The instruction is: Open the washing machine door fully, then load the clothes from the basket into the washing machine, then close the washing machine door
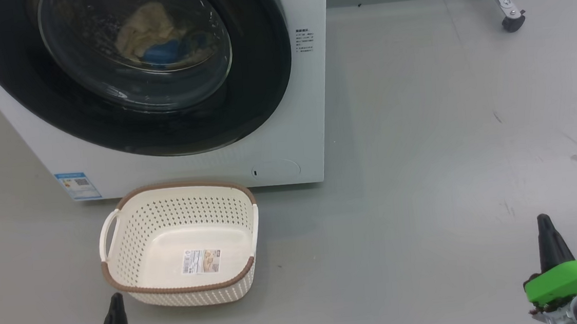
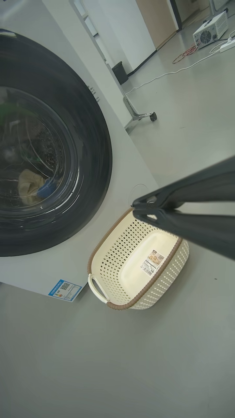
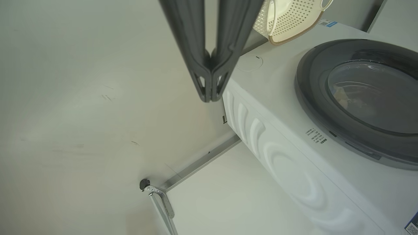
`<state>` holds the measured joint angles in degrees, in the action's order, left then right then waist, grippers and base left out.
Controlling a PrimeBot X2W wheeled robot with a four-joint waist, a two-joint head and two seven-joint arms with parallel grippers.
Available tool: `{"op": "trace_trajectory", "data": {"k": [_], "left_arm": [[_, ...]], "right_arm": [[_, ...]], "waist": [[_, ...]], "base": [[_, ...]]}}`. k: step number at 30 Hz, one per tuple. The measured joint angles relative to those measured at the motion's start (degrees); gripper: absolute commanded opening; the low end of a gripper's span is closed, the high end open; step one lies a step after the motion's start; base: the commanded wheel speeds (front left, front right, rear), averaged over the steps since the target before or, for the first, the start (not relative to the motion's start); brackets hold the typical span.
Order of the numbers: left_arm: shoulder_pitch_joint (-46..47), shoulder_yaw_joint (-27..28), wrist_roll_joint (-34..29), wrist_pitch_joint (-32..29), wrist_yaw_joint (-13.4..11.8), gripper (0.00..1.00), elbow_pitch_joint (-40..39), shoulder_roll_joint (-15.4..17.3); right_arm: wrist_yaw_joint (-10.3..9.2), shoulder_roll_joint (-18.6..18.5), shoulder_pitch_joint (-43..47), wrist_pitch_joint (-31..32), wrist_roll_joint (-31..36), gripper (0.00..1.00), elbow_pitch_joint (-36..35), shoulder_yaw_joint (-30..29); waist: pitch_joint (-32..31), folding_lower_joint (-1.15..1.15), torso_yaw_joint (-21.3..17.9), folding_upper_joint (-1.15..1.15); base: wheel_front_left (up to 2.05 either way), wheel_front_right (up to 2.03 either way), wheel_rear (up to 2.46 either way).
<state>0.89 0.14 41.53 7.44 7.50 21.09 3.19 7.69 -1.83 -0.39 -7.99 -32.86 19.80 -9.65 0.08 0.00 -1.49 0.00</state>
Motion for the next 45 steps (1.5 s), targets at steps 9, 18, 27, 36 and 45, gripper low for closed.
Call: {"op": "trace_trajectory", "data": {"k": [9, 18, 27, 36, 45], "left_arm": [[0.1, 0.6, 5.3, -1.5, 0.0, 0.00, -0.6, -0.1], [0.4, 1.1, 10.6, -3.1, 0.0, 0.00, -1.0, -0.2], [0.5, 1.5, 16.0, -4.5, 0.0, 0.00, -1.6, -0.2], [1.2, 1.8, 21.9, -6.0, 0.0, 0.00, -2.3, -0.3], [1.2, 2.4, 27.3, -7.5, 0.0, 0.00, -2.7, -0.4]], "right_arm": [[-0.01, 0.0, 0.0, 1.5, -6.2, 0.00, -0.3, 0.3], [-0.01, 0.0, -0.2, 3.0, -12.5, 0.00, -0.8, 0.4], [-0.01, 0.0, -0.5, 4.5, -18.8, 0.00, -1.0, 0.6], [-0.02, 0.0, -1.1, 6.1, -25.7, 0.00, -1.6, 0.7], [-0.02, 0.0, -1.3, 7.7, -32.0, 0.00, -1.9, 0.9]], "waist": [[0.0, 0.00, 0.2, 0.00], [0.0, 0.00, 0.3, 0.00], [0.0, 0.00, 0.5, 0.00], [0.0, 0.00, 0.7, 0.00], [0.1, 0.00, 0.8, 0.00]], "base": [[0.00, 0.00, 0.00], [0.00, 0.00, 0.00], [0.00, 0.00, 0.00], [0.00, 0.00, 0.00], [0.00, 0.00, 0.00]]}}
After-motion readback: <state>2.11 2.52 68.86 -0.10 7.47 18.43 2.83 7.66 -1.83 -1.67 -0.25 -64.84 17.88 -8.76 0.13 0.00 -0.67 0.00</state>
